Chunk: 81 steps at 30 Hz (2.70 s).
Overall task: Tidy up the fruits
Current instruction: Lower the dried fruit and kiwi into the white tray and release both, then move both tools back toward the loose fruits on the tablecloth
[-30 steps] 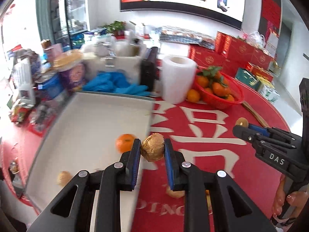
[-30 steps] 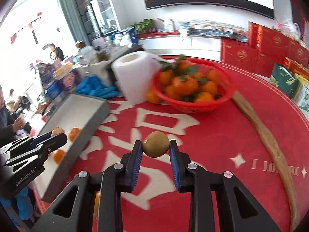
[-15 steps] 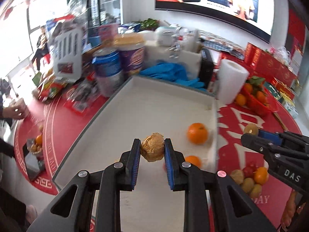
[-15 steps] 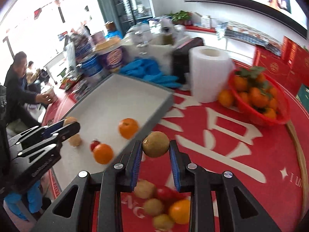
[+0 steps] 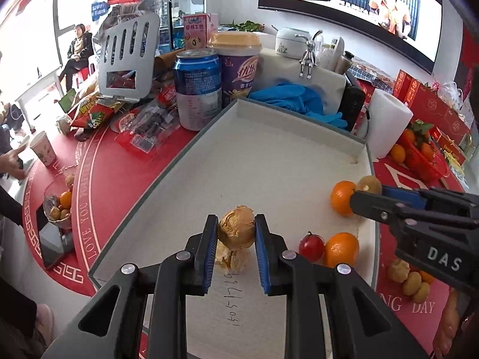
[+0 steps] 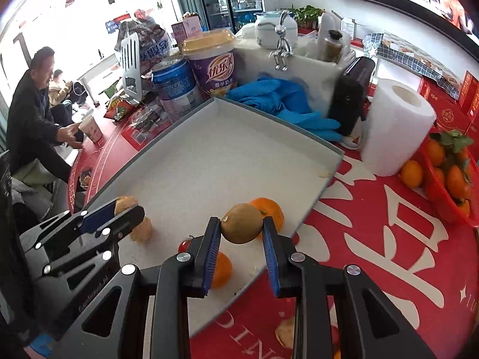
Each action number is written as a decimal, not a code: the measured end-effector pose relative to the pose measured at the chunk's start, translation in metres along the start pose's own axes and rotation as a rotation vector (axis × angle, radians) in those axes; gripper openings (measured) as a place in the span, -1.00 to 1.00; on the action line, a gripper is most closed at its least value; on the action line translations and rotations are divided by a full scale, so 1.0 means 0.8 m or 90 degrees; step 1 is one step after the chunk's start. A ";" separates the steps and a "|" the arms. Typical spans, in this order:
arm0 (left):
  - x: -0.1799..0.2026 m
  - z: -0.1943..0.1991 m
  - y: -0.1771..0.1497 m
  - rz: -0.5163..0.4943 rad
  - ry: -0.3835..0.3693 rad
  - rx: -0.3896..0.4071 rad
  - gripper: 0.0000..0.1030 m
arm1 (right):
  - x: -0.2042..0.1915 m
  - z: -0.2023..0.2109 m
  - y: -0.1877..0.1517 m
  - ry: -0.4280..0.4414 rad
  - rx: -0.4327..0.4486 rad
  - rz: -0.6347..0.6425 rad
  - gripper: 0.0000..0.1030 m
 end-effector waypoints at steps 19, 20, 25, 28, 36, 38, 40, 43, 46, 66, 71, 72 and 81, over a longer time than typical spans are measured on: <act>0.012 0.009 -0.005 -0.033 0.017 0.019 0.60 | 0.005 0.018 0.011 0.018 0.012 -0.024 1.00; 0.013 0.009 -0.005 -0.034 0.017 0.018 0.60 | 0.011 0.022 0.011 0.019 0.015 -0.032 1.00; 0.022 0.011 -0.006 -0.042 0.015 0.016 0.60 | 0.038 0.038 0.004 0.010 0.023 -0.061 1.00; 0.029 0.012 -0.005 -0.049 0.013 0.015 0.60 | 0.057 0.047 -0.003 -0.002 0.028 -0.076 1.00; 0.047 0.013 -0.006 -0.065 0.009 0.011 0.60 | 0.113 0.063 -0.024 -0.022 0.028 -0.129 1.00; 0.051 0.013 -0.006 -0.072 0.009 0.009 0.60 | 0.126 0.064 -0.030 -0.030 0.027 -0.143 1.00; 0.055 0.013 -0.007 -0.077 0.010 0.008 0.60 | 0.135 0.065 -0.035 -0.033 0.027 -0.153 1.00; 0.059 0.013 -0.007 -0.082 0.009 0.006 0.60 | 0.150 0.066 -0.044 -0.036 0.024 -0.166 1.00; 0.062 0.014 -0.006 -0.084 0.009 0.005 0.60 | 0.166 0.067 -0.052 -0.041 0.018 -0.180 1.00; 0.112 0.014 -0.008 -0.138 -0.026 -0.011 0.60 | 0.264 0.052 -0.127 -0.105 -0.032 -0.266 1.00; 0.159 0.009 -0.017 -0.185 -0.081 -0.028 0.60 | 0.304 0.044 -0.163 -0.151 -0.066 -0.294 1.00; 0.170 0.008 -0.021 -0.198 -0.092 -0.034 0.60 | 0.308 0.044 -0.167 -0.160 -0.069 -0.294 1.00; 0.220 -0.018 -0.050 -0.266 -0.122 -0.096 0.28 | 0.324 0.050 -0.200 -0.217 -0.051 -0.268 1.00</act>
Point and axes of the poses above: each gripper's, at about its wrist camera, not at the fingertips, and z roughly against the way its jaws point, x to its right, y to its top, the point moved 7 cm from there along -z, roughly the way its jaws point, and after that the axes turned 15 degrees about -y, right-handed, at the moved point
